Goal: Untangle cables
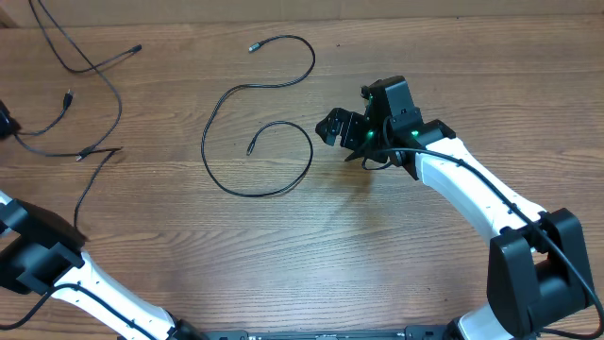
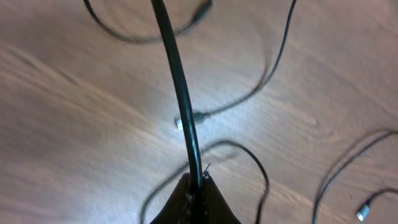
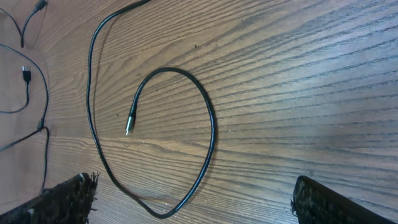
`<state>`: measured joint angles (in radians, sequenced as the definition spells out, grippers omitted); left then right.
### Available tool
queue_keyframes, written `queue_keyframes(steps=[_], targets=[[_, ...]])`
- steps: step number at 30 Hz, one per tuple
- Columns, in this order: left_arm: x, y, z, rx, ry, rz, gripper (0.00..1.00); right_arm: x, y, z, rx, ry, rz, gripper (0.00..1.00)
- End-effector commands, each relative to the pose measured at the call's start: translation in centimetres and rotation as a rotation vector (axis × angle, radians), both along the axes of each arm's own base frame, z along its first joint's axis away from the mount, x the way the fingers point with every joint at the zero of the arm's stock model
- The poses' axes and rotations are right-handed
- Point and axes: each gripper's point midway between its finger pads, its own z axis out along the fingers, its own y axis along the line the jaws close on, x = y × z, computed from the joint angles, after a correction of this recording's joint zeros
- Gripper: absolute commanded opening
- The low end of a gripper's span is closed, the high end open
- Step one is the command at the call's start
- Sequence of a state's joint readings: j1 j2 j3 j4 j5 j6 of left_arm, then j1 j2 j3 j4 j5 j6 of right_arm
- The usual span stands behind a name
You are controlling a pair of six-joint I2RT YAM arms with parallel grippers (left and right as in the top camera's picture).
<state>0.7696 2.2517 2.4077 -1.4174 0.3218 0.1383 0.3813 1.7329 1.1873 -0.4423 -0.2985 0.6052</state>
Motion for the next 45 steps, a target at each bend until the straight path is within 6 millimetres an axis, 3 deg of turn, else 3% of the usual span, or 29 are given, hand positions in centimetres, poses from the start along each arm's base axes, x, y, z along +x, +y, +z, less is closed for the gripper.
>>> queue_keyframes(steps=[1, 7, 13, 17, 18, 19, 20, 21, 25, 29, 34, 35, 37, 41, 45], targets=[[-0.7, -1.1, -0.2, -0.04, 0.036, 0.0, 0.05, 0.0, 0.1, 0.8, -0.002, -0.026, 0.003, 1.0], [-2.2, -1.2, -3.2, -0.072, 0.132, 0.024, 0.05, 0.0, 0.1, 0.8, -0.001, -0.026, 0.003, 1.0], [-3.2, -1.9, -8.1, -0.138, 0.199, 0.032, 0.05, 0.0, 0.1, 0.8, -0.002, -0.026, 0.003, 1.0], [-3.4, -2.1, -9.2, -0.15, 0.211, 0.031, 0.16, 0.0, 0.1, 0.8, -0.002, -0.026, 0.003, 1.0], [-3.3, -2.1, -9.1, -0.144, 0.207, 0.022, 0.35, 0.0, 0.1, 0.8, -0.002, -0.026, 0.003, 1.0], [-3.3, -2.1, -8.9, -0.139, 0.203, 0.02, 0.76, 0.0, 0.1, 0.8, -0.002, -0.026, 0.003, 1.0], [-3.3, -2.1, -8.6, -0.136, 0.198, 0.021, 1.0, 0.0, 0.1, 0.8, -0.001, -0.026, 0.003, 1.0], [-3.3, -2.1, -8.2, -0.134, 0.191, 0.022, 0.99, 0.0, 0.1, 0.8, -0.002, -0.026, 0.003, 1.0], [-3.3, -2.6, -5.2, -0.111, 0.134, 0.018, 1.0, 0.0, 0.1, 0.8, -0.002, -0.026, 0.003, 1.0], [-4.2, -3.7, -0.7, -0.071, 0.073, 0.015, 0.99, 0.0, 0.1, 0.8, -0.002, -0.026, 0.003, 1.0], [-5.7, -6.5, 6.8, -0.013, -0.068, -0.004, 1.0, 0.0, 0.1, 0.8, -0.002, -0.026, 0.003, 1.0], [-6.2, -8.2, 9.6, 0.001, -0.139, -0.025, 1.0, 0.0, 0.1, 0.8, -0.002, -0.026, 0.003, 1.0], [-6.8, -10.1, 12.4, 0.011, -0.21, -0.052, 1.0, 0.0, 0.1, 0.8, -0.002, -0.026, 0.003, 1.0], [-8.2, -13.5, 16.1, 0.027, -0.299, -0.1, 1.0, 0.0, 0.1, 0.8, -0.001, -0.026, 0.003, 1.0], [-9.7, -16.3, 17.6, 0.029, -0.311, -0.132, 0.99, 0.0, 0.1, 0.8, -0.002, -0.026, 0.003, 1.0]])
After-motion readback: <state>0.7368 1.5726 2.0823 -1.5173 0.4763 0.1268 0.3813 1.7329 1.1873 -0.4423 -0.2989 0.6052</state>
